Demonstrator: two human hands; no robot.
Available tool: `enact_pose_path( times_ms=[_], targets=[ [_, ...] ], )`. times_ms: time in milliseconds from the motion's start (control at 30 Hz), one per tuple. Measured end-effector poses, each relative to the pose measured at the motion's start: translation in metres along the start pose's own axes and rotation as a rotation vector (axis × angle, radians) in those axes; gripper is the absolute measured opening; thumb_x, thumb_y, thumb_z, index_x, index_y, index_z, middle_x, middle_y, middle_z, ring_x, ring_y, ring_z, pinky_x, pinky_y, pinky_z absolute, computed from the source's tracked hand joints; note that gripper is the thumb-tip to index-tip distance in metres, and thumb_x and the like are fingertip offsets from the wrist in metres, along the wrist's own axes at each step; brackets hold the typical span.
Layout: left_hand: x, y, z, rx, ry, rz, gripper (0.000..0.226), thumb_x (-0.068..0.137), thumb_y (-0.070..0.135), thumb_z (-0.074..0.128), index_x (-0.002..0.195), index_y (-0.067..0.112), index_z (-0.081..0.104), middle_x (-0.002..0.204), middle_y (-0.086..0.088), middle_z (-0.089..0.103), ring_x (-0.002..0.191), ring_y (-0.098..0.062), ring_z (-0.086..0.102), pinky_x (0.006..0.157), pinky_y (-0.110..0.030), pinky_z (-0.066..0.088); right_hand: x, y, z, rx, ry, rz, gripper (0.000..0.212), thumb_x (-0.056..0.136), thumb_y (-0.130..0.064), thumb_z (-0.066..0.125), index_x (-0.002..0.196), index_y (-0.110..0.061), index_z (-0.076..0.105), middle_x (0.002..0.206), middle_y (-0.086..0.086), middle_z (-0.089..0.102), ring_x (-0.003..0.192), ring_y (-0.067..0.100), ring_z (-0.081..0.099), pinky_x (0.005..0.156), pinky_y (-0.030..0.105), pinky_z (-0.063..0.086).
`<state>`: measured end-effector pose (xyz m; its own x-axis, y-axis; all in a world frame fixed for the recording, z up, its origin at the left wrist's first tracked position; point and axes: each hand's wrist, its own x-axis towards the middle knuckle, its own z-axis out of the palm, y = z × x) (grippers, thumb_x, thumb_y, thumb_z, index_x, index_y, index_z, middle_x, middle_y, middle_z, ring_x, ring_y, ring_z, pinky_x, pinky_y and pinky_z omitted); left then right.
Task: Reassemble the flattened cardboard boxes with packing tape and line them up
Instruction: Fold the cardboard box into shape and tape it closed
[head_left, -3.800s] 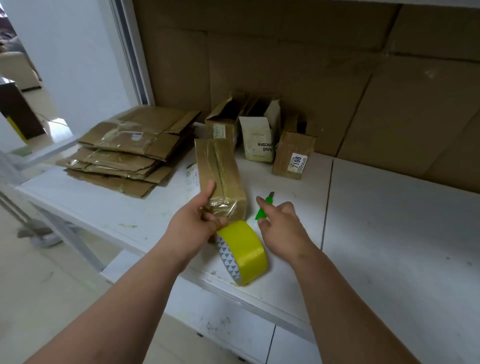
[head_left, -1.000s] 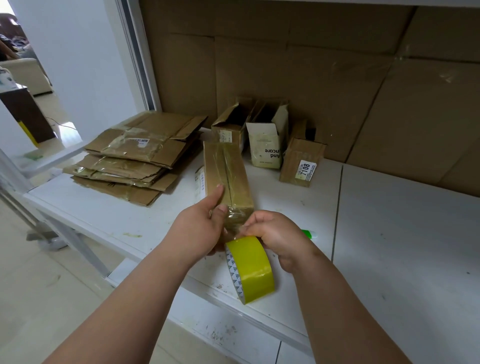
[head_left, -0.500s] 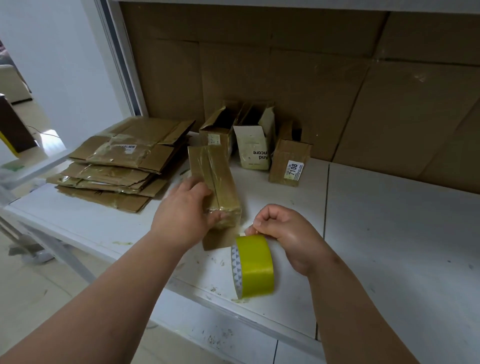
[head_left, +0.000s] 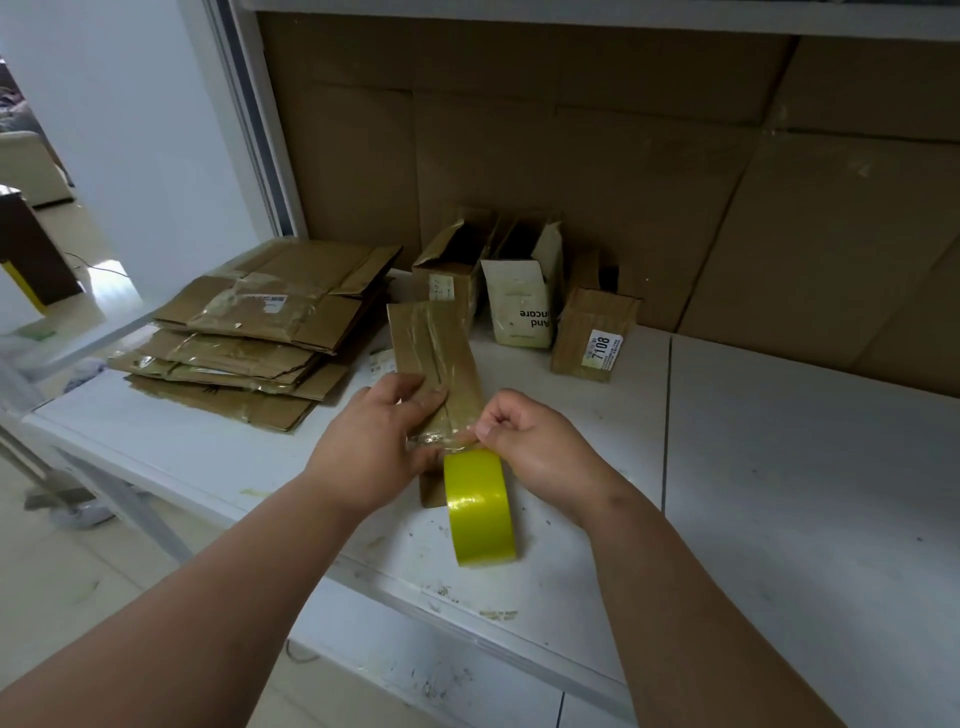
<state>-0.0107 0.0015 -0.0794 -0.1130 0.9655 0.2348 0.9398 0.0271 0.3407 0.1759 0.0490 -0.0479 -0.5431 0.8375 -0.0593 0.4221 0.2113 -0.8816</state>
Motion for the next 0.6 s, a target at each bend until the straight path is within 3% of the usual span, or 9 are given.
enact_pose_path(
  times_ms=[67, 167, 267, 367, 433, 500, 567, 600],
  targets=[
    [0.000, -0.002, 0.002, -0.038, 0.016, -0.009, 0.069, 0.077, 0.032, 0.081, 0.140, 0.030, 0.054, 0.145, -0.004, 0.047, 0.123, -0.029, 0.053, 0.100, -0.045, 0.048, 0.002, -0.001, 0.001, -0.017, -0.003, -0.011, 0.019, 0.097, -0.021, 0.054, 0.078, -0.021, 0.053, 0.096, 0.014, 0.068, 0.078, 0.018, 0.055, 0.072, 0.036, 0.043],
    [0.004, -0.002, 0.004, -0.040, 0.000, -0.005, 0.067, 0.082, 0.034, 0.076, 0.143, 0.034, 0.049, 0.150, 0.000, 0.041, 0.129, -0.026, 0.048, 0.105, -0.043, 0.044, 0.004, 0.000, 0.001, -0.073, 0.012, 0.004, 0.017, 0.099, -0.023, 0.051, 0.082, -0.021, 0.052, 0.085, 0.004, 0.062, 0.076, 0.015, 0.051, 0.070, 0.033, 0.040],
    [0.008, -0.003, 0.002, -0.023, -0.056, -0.014, 0.064, 0.088, 0.039, 0.069, 0.147, 0.034, 0.043, 0.155, 0.003, 0.034, 0.135, -0.025, 0.039, 0.112, -0.039, 0.036, 0.006, 0.009, -0.003, -0.099, 0.044, 0.053, 0.018, 0.100, -0.029, 0.047, 0.083, -0.022, 0.049, 0.096, 0.001, 0.068, 0.089, 0.021, 0.060, 0.082, 0.037, 0.047],
    [0.006, -0.009, 0.002, -0.189, -0.129, -0.061, 0.065, 0.088, 0.032, 0.072, 0.147, 0.033, 0.043, 0.156, 0.009, 0.029, 0.140, -0.020, 0.034, 0.116, -0.040, 0.033, 0.006, 0.013, -0.013, -0.054, 0.149, 0.122, 0.018, 0.098, -0.024, 0.051, 0.081, -0.020, 0.051, 0.100, 0.005, 0.070, 0.096, 0.025, 0.062, 0.089, 0.041, 0.048],
    [0.002, -0.012, -0.001, -0.498, -0.174, -0.153, 0.064, 0.087, 0.017, 0.074, 0.144, 0.031, 0.048, 0.153, 0.020, 0.029, 0.138, -0.011, 0.039, 0.110, -0.036, 0.043, 0.007, 0.011, -0.016, 0.066, 0.202, 0.148, 0.018, 0.098, -0.020, 0.052, 0.081, -0.016, 0.051, 0.097, 0.008, 0.069, 0.090, 0.024, 0.063, 0.085, 0.040, 0.050],
    [-0.001, -0.009, -0.008, -0.797, -0.208, -0.256, 0.067, 0.085, -0.001, 0.072, 0.143, 0.028, 0.051, 0.153, 0.026, 0.027, 0.123, 0.003, 0.046, 0.087, -0.016, 0.053, 0.009, 0.009, -0.012, 0.107, 0.205, 0.139, 0.018, 0.099, -0.021, 0.052, 0.083, -0.011, 0.051, 0.102, 0.013, 0.067, 0.088, 0.026, 0.062, 0.086, 0.042, 0.050],
    [-0.003, -0.009, -0.007, -0.958, -0.202, -0.318, 0.079, 0.082, -0.009, 0.070, 0.147, 0.027, 0.044, 0.157, 0.021, 0.024, 0.115, 0.004, 0.049, 0.071, -0.010, 0.052, 0.012, 0.009, -0.006, 0.112, 0.179, 0.142, 0.020, 0.098, -0.023, 0.052, 0.079, -0.017, 0.052, 0.106, 0.012, 0.066, 0.093, 0.030, 0.061, 0.087, 0.044, 0.050],
    [-0.004, -0.009, -0.005, -1.019, -0.199, -0.336, 0.086, 0.083, -0.007, 0.070, 0.151, 0.031, 0.036, 0.158, 0.015, 0.028, 0.117, -0.001, 0.053, 0.072, -0.014, 0.052, 0.012, 0.009, -0.003, 0.122, 0.165, 0.148, 0.022, 0.098, -0.024, 0.052, 0.076, -0.020, 0.051, 0.103, 0.010, 0.066, 0.089, 0.029, 0.060, 0.082, 0.042, 0.049]
  ],
)
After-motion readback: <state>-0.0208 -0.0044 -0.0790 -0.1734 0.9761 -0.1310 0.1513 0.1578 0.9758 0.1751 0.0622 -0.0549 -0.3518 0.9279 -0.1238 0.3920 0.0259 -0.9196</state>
